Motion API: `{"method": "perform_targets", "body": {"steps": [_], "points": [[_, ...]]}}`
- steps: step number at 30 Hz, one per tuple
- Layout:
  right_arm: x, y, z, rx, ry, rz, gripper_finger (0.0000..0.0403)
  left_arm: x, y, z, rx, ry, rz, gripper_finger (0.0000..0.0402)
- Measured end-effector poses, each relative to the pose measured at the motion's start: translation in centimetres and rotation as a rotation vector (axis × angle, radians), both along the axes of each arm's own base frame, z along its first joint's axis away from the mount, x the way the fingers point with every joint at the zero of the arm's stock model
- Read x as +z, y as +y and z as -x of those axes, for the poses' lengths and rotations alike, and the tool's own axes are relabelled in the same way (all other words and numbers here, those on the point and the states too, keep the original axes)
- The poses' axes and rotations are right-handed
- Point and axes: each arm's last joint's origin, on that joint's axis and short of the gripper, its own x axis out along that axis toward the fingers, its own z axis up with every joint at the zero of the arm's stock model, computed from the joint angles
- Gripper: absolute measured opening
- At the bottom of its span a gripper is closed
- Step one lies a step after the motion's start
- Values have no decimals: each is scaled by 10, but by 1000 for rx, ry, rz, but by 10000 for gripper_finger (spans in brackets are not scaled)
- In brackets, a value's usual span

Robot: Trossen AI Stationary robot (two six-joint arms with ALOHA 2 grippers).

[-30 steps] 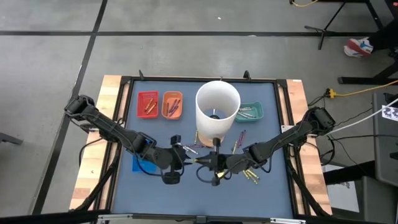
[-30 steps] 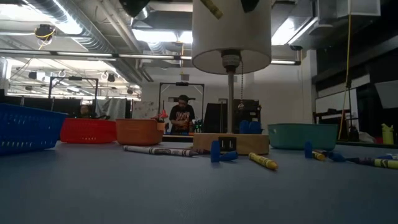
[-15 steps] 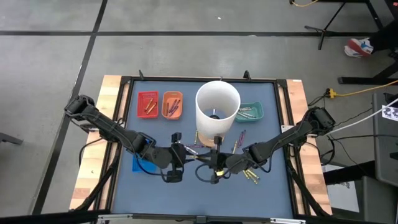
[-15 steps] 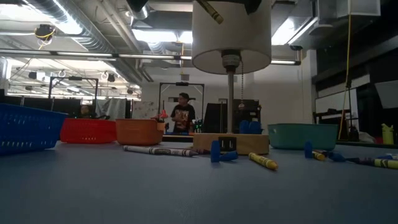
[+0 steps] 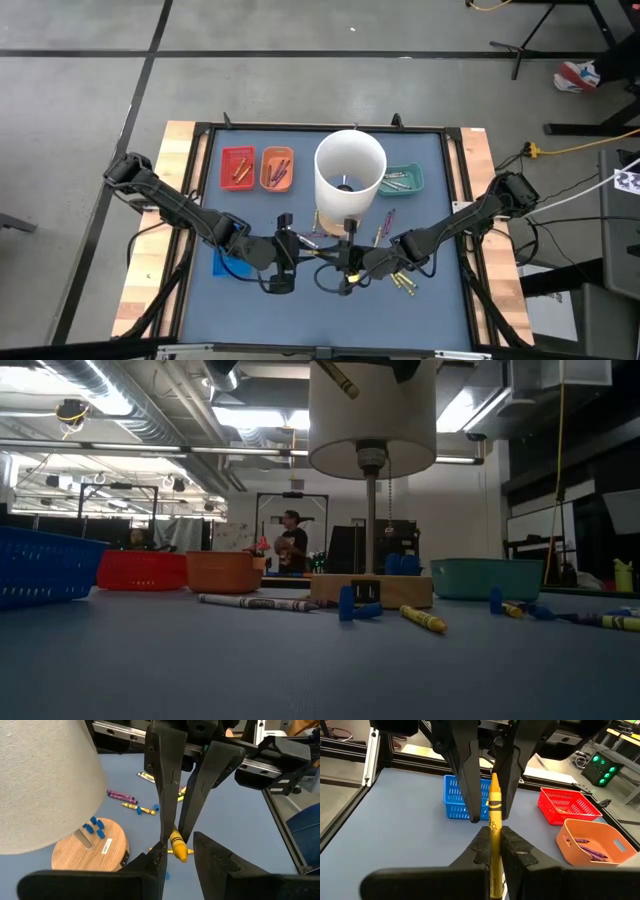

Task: Sort crayons
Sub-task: Put the yellow crayon into the blue bin

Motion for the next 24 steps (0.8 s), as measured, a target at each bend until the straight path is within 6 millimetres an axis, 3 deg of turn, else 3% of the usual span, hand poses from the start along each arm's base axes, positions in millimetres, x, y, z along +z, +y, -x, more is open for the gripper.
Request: {"method": "perform_targets", "body": {"steps": [7,17,24], "points": [[0,0,0,0,0,0,21,0,0,0,0,1,-1,75],[0,0,0,0,3,0,21,0,0,0,5,4,-5,13],[0,0,0,1,3,0,21,0,0,0,4,4,-4,9]]}}
